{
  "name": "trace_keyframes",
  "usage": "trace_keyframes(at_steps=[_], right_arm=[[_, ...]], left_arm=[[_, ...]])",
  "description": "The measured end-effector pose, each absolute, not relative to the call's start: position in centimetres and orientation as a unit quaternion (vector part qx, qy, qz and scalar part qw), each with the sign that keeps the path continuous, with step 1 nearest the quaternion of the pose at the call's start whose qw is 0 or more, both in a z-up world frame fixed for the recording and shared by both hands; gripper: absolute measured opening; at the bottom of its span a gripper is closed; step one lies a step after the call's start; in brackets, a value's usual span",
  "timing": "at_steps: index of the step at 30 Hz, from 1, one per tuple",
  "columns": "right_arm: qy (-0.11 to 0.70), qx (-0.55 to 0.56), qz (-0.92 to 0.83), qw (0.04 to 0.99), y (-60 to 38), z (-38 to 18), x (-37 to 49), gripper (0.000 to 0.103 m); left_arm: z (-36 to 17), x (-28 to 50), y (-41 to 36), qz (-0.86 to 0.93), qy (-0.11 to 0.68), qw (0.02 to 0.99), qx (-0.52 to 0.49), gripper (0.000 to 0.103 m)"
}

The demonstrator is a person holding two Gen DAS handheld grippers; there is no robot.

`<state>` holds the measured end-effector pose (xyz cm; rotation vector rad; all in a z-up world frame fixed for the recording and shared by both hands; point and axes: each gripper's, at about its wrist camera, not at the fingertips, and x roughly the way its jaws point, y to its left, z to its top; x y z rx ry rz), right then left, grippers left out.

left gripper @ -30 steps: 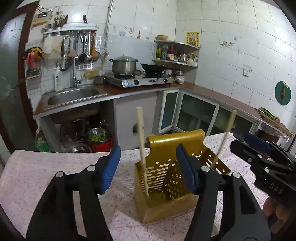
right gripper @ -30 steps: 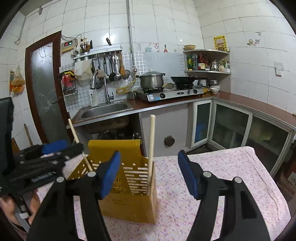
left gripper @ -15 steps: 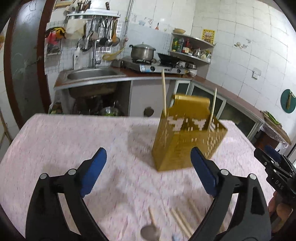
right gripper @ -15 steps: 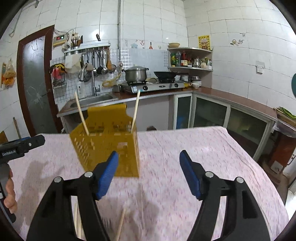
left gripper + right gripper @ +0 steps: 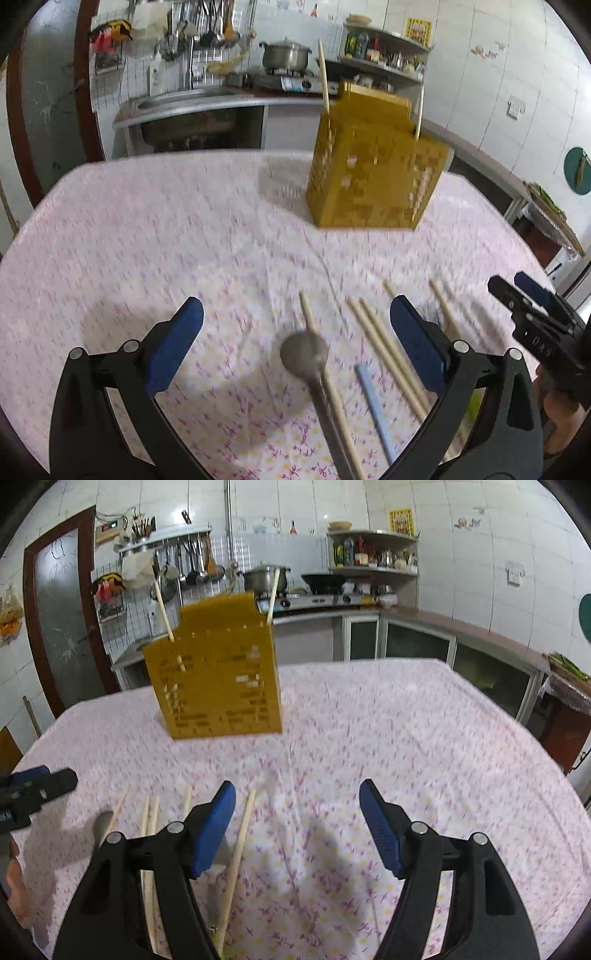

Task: Organize utensils
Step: 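Grasp the metal spoon with the left gripper while the right gripper grasps a chopstick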

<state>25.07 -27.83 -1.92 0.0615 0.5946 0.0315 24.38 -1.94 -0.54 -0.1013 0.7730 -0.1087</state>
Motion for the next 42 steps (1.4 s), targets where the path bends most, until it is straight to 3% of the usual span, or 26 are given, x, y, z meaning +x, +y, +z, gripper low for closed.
trace_keyframes(at_steps=[7, 10, 12, 15, 19, 34, 40, 42], right_arm=[[0.335, 0.005, 0.031, 0.942, -26.3, -3.7, 26.3, 0.069], [0.357, -0.010, 0.028, 0.934, -25.6, -4.4, 27.1, 0.068], [0.367, -0.014, 0.032, 0.929, -25.4, -4.6, 27.4, 0.059], [0.387, -0.022, 0.035, 0.921, -24.9, -5.3, 28.0, 0.046], [0.396, -0.025, 0.044, 0.917, -24.6, -5.6, 28.3, 0.041], [0.428, -0.036, 0.041, 0.902, -23.6, -6.0, 30.4, 0.040], [0.413, -0.027, 0.044, 0.909, -23.7, -6.0, 30.2, 0.023], [0.407, -0.027, 0.044, 0.912, -23.7, -5.9, 30.0, 0.011]], left_arm=[[-3.7, 25.6, -2.2, -0.043, 0.434, 0.899, -0.039, 0.094], [-4.4, 25.6, -2.4, -0.057, 0.448, 0.891, -0.038, 0.082], [-4.7, 25.5, -2.8, -0.068, 0.452, 0.889, -0.028, 0.072], [-4.9, 25.6, -2.9, -0.070, 0.452, 0.889, -0.022, 0.066], [-4.9, 25.9, -2.7, -0.061, 0.451, 0.890, -0.017, 0.055], [-5.2, 26.5, -3.8, -0.051, 0.447, 0.893, 0.017, 0.051], [-5.2, 26.4, -3.8, -0.048, 0.439, 0.897, 0.016, 0.039], [-5.2, 26.3, -4.0, -0.047, 0.434, 0.899, 0.016, 0.034]])
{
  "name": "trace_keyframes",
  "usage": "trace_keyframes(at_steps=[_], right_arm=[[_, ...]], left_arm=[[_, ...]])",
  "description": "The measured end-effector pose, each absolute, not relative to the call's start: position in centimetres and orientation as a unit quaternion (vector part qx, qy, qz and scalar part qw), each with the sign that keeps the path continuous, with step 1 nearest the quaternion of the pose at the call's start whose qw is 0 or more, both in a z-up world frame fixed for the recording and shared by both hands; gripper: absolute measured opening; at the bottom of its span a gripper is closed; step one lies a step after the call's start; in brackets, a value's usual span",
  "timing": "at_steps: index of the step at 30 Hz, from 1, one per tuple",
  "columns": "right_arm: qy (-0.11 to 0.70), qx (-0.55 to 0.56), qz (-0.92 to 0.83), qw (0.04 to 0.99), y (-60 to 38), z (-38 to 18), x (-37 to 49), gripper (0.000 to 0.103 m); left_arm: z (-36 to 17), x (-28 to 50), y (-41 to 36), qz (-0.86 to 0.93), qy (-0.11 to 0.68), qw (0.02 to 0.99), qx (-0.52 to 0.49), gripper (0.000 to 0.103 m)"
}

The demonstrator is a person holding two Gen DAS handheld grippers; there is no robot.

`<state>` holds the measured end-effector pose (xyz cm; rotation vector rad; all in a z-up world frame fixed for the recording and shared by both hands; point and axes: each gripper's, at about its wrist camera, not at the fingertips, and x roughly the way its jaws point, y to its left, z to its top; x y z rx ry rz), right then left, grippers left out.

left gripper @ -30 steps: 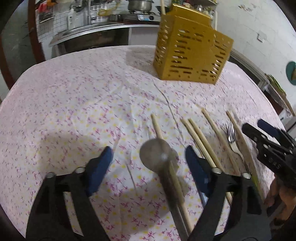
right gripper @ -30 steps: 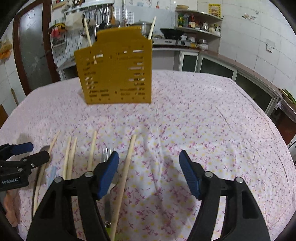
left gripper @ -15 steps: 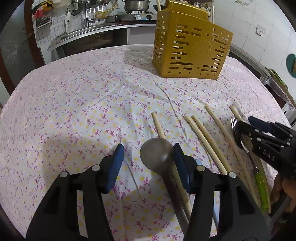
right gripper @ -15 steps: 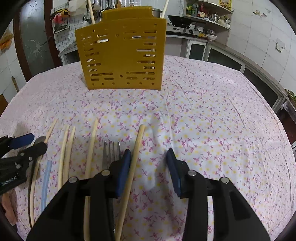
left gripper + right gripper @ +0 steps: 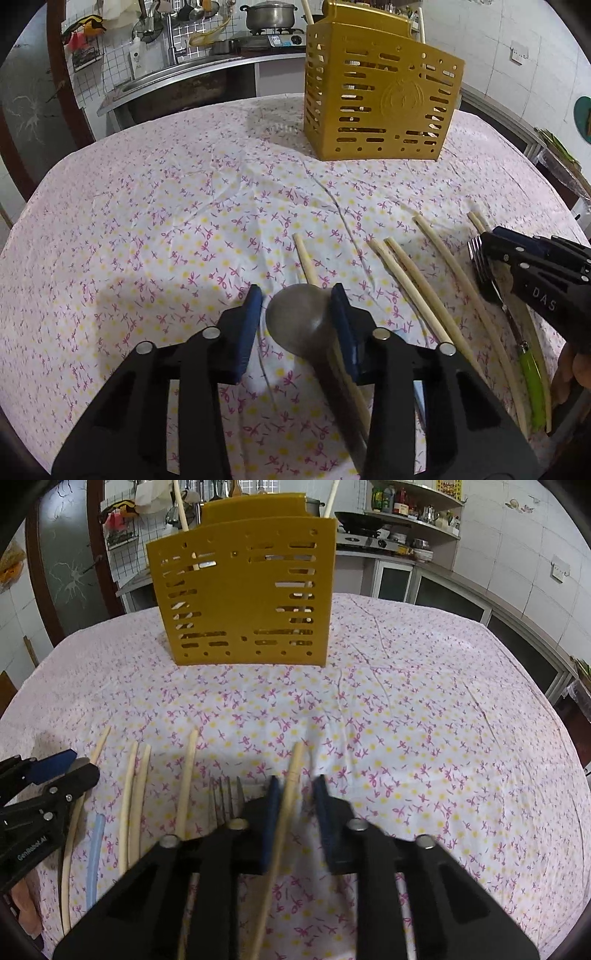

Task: Organize utensils
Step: 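Grasp the metal spoon with the left gripper while the right gripper grasps a chopstick, then lift the spoon and chopstick and carry both toward the yellow holder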

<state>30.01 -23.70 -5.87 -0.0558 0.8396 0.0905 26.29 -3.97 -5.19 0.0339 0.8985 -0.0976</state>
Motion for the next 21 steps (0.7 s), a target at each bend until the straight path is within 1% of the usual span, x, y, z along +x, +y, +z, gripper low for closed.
trace_keyframes(at_steps=[10, 21], right_arm=[[0.389, -0.014, 0.042, 0.920, -24.1, -5.3, 28.6, 0.006], [0.359, 0.029, 0.055, 0.931, -25.6, -3.8, 27.0, 0.006]], left_arm=[[-5.0, 25.9, -3.7, -0.061, 0.424, 0.904, 0.005, 0.034], [-3.6, 25.1, -3.5, -0.068, 0.390, 0.918, 0.000, 0.034]])
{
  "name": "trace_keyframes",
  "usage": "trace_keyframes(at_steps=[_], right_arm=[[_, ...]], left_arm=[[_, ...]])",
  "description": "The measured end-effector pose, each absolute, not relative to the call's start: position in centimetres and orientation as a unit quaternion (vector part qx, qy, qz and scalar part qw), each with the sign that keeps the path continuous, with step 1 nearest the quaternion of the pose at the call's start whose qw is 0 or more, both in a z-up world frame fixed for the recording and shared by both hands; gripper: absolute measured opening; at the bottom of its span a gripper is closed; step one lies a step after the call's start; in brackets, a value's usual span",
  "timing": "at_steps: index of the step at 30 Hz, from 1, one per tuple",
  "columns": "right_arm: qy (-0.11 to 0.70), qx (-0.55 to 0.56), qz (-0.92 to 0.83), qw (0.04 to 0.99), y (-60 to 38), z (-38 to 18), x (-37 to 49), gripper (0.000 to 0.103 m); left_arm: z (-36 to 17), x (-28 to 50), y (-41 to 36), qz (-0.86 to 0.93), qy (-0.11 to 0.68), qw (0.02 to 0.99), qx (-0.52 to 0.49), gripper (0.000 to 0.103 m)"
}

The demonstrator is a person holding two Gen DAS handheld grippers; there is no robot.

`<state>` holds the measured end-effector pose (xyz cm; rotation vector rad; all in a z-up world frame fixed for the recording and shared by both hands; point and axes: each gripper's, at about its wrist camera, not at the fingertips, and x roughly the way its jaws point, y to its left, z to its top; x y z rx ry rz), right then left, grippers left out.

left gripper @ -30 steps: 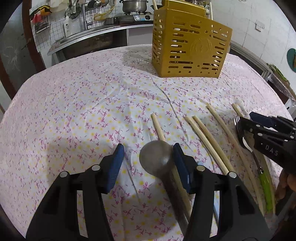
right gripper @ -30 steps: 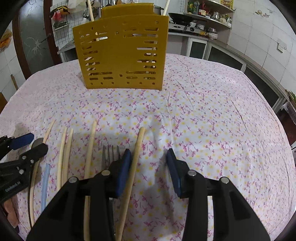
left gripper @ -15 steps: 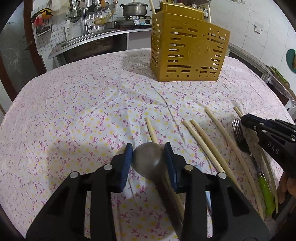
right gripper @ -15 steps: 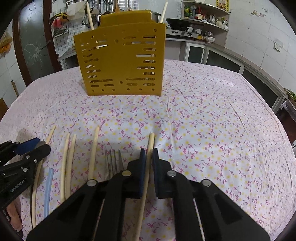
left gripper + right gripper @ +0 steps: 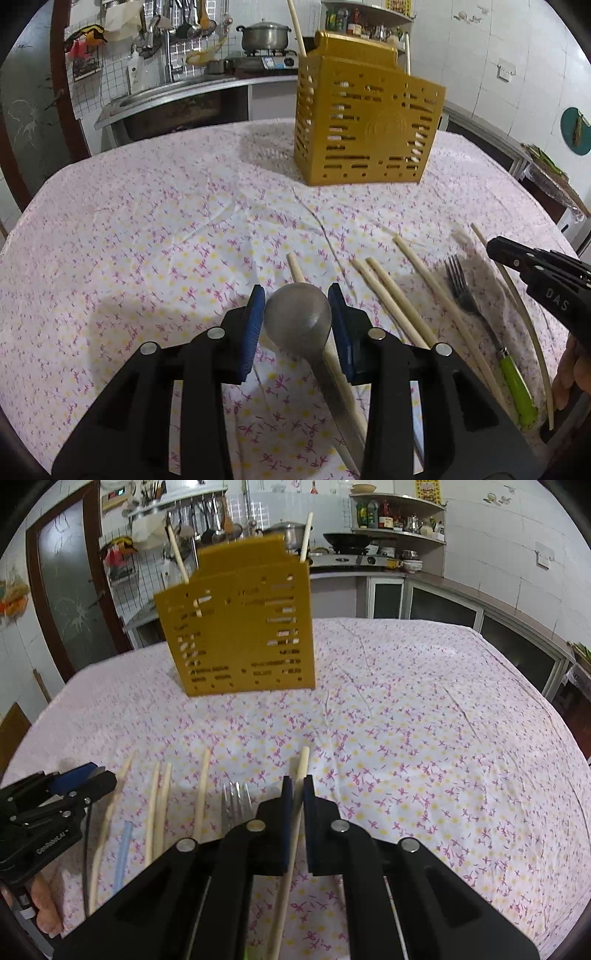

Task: Organize utensils
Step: 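Lift the spoon and chopstick and carry both toward the yellow holder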

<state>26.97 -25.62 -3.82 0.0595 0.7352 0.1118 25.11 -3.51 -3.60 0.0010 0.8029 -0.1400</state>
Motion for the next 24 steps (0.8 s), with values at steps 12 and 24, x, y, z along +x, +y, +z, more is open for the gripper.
trace_keyframes(at_steps=[12, 24], right_arm=[[0.314, 0.065, 0.070, 0.945, -26.9, -2.0, 25.8, 0.006], [0.295, 0.093, 0.098, 0.946, -27.6, -1.6, 25.7, 0.006]], left_arm=[[-1.4, 23.8, -3.4, -0.081, 0.341, 0.937, 0.008, 0.034], [0.9, 22.9, -3.7, -0.092, 0.309, 0.947, 0.017, 0.034]])
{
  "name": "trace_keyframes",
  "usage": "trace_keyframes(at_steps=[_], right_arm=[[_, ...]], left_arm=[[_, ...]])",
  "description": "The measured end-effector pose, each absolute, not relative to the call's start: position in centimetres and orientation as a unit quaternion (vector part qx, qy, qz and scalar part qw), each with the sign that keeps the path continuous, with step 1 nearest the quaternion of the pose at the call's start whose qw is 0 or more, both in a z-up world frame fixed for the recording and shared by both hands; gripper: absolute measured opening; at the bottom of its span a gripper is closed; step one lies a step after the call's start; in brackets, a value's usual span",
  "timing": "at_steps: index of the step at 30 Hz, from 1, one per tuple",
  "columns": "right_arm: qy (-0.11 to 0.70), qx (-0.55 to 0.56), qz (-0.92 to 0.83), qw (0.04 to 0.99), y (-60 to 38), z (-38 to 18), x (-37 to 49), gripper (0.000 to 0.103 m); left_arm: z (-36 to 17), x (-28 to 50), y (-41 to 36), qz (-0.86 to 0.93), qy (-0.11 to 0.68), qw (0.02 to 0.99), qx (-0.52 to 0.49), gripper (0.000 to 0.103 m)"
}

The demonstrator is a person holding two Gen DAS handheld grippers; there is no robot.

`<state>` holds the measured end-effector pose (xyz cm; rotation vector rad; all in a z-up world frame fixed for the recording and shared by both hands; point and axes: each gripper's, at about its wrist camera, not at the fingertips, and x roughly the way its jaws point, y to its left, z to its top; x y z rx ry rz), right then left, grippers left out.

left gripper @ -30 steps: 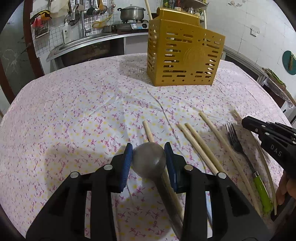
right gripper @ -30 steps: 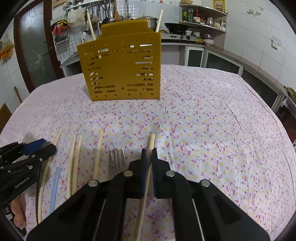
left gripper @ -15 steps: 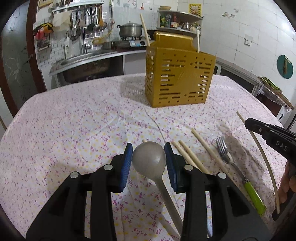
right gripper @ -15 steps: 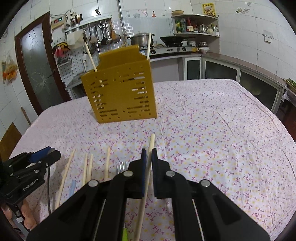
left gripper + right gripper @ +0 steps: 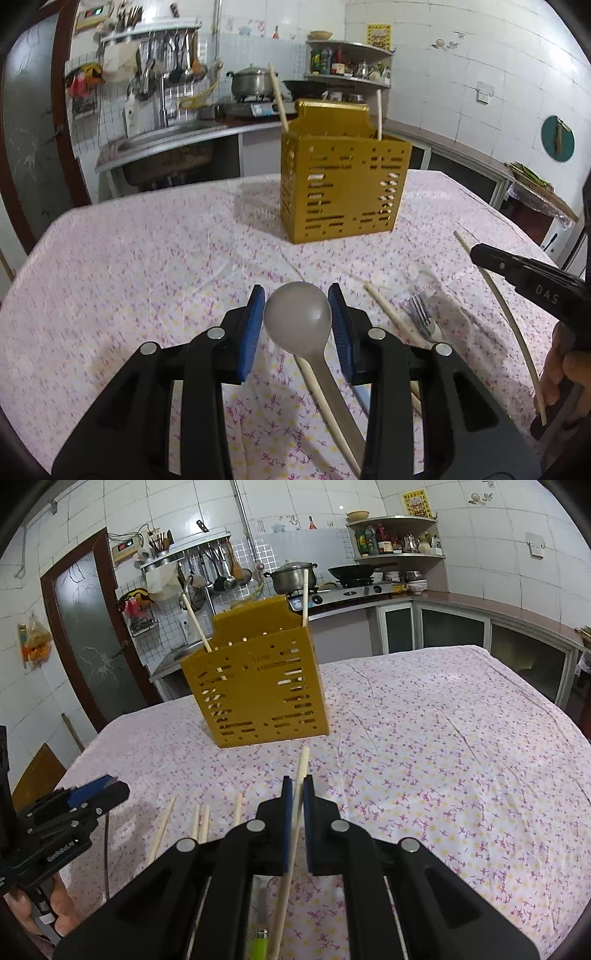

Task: Organize utensils
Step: 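Lift the spoon and chopstick and carry both toward the yellow holder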

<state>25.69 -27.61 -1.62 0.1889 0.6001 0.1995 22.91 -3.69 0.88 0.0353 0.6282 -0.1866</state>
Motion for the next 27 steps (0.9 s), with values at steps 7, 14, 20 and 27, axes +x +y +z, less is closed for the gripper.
trace_keyframes(at_steps=[7, 14, 20, 27], right_arm=[[0.306, 0.097, 0.106, 0.941, -27.8, -1.1, 26.1, 0.006], [0.275, 0.078, 0.110, 0.952, -27.8, 0.9, 25.4, 0.006], [0.252, 0.071, 0.111, 0.959, -27.6, 2.5, 25.1, 0.006], [0.241, 0.072, 0.113, 0.961, -28.1, 4.4, 26.2, 0.006]], left_arm=[[2.9, 23.5, -3.6, -0.109, 0.297, 0.949, 0.020, 0.034], [4.5, 24.4, -3.6, -0.118, 0.290, 0.950, 0.018, 0.034], [5.8, 24.8, -3.4, -0.123, 0.280, 0.952, 0.016, 0.034], [8.0, 25.9, -3.1, -0.127, 0.262, 0.956, 0.016, 0.034]])
